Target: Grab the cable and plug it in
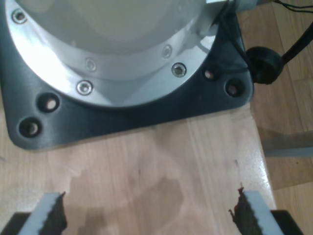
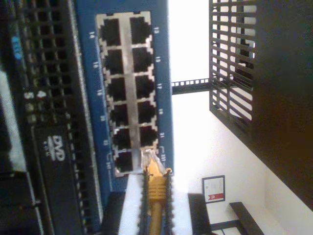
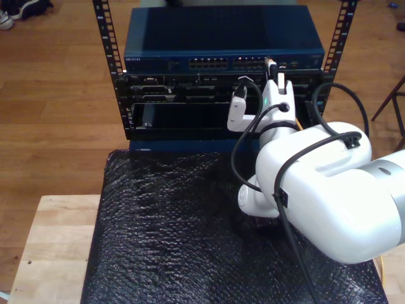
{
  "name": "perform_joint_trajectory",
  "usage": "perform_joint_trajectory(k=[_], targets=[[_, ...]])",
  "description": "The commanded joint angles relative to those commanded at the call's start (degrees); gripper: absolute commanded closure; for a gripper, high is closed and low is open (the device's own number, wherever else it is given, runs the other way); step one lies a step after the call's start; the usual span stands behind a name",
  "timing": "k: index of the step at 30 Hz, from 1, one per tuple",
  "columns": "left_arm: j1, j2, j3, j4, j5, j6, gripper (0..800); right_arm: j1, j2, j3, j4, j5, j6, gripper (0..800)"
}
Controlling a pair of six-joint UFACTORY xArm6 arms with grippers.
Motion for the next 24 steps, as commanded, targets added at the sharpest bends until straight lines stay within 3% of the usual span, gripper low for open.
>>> perform_joint_trajectory(k=[24], targets=[[0.0,0.0,0.0,0.0,0.1,0.0,0,-0.3,1.1,-1.1,-1.1,0.2,-0.2,800]])
